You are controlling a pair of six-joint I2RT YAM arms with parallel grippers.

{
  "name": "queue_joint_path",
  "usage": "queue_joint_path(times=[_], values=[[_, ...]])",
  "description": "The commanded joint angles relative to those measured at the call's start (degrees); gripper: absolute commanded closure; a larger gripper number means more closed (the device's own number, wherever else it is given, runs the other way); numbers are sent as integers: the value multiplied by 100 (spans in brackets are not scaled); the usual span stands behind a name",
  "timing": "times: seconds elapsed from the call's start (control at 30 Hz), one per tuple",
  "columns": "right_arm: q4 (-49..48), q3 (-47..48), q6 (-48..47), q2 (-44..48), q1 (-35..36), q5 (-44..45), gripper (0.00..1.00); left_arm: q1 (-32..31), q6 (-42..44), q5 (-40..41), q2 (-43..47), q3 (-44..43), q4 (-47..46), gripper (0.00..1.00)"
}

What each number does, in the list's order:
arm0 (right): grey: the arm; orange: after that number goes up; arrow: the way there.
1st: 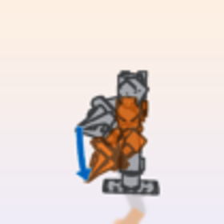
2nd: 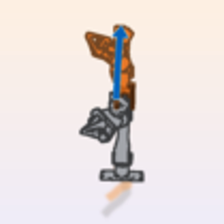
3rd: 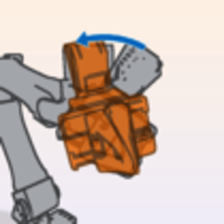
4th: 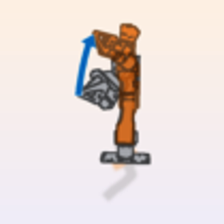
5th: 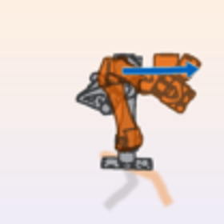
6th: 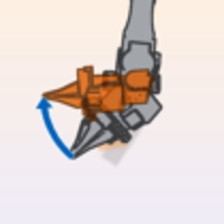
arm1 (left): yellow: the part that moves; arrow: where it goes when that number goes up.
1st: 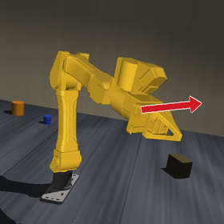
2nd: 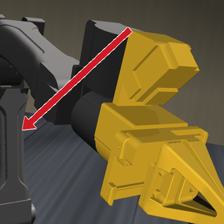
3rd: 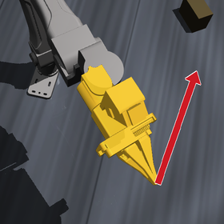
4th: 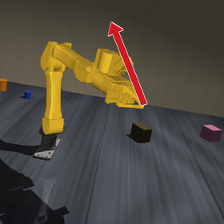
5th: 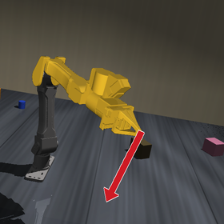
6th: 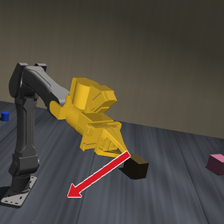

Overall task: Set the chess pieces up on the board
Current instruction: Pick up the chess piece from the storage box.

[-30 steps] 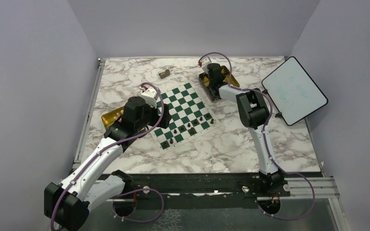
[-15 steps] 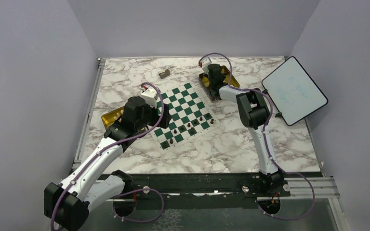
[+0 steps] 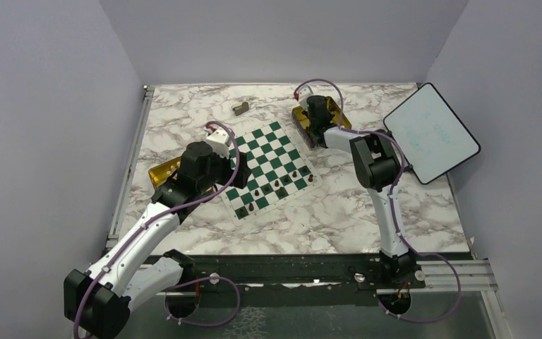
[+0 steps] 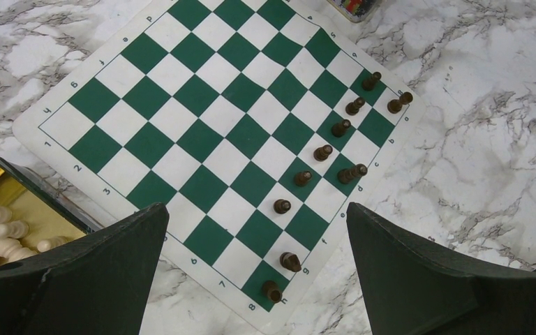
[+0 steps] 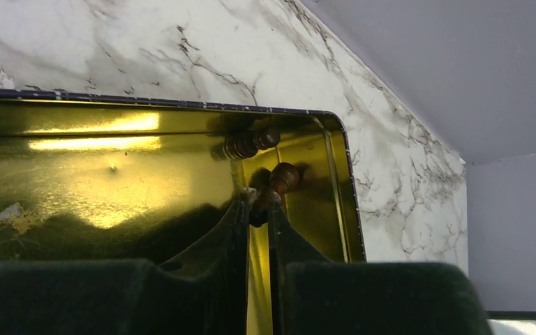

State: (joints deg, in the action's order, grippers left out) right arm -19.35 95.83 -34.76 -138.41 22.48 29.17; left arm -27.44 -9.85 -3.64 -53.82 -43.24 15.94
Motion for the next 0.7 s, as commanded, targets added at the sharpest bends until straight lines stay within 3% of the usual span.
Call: queue_joint_path(times=[0.0, 0.3, 0.67], values=[[-45, -214, 151, 471, -63, 142, 91, 20, -26, -121, 104, 48, -135, 1], [166, -340, 461, 912, -63, 11, 95, 20, -35, -173, 45, 35, -153, 1], [1882, -295, 2493, 2107, -60, -941, 98, 28, -9, -69, 150, 44, -136, 1]])
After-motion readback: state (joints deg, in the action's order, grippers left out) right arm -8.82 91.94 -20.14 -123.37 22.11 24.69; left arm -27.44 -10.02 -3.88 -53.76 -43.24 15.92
